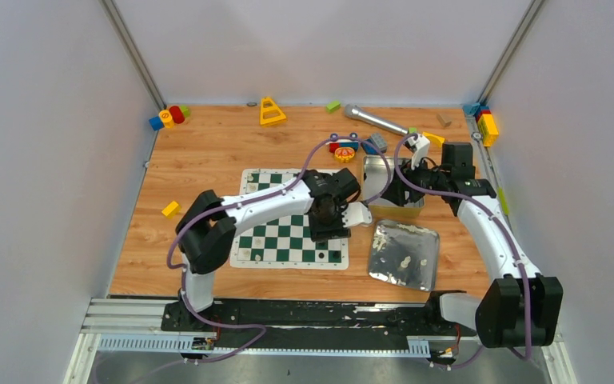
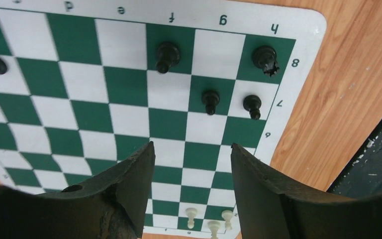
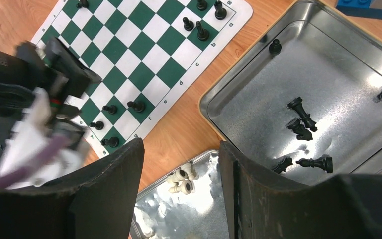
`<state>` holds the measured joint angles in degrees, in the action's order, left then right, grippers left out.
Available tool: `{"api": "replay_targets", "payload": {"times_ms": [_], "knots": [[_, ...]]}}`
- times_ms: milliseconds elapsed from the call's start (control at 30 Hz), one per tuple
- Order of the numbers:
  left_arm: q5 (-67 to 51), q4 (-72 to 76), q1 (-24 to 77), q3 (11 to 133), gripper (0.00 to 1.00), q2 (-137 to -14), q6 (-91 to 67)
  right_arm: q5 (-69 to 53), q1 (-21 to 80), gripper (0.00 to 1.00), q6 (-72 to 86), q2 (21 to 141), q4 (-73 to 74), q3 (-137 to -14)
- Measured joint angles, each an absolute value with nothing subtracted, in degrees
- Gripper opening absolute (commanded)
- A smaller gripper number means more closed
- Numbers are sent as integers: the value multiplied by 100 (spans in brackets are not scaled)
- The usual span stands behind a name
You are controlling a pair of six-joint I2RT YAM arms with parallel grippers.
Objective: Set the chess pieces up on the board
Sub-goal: Place the chess piece on the chessboard, then pick up the chess piece from the chessboard.
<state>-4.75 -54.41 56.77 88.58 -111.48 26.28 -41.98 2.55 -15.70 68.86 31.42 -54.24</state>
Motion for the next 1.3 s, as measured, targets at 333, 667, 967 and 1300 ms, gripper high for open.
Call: {"api": "replay_targets", "payload": {"times_ms": [333,667,967,1300], "knots": [[-436,-4984,4591,8088,68,-9470,2641,-3992,255,57,-1455,7118,3142,-5426],[-519,-4560,2467,6997,59,-9238,2401,-3962,255,56,-1376,7227,3142,-5426],[-711,-4029,1955,6506,43,-9461,2257,-3968,255,56,-1356,7308,3140,-5428],[-969,-3710,1955,6438,36,-9944,2261,-3983,255,55,-1356,7310,3140,-5428]]}}
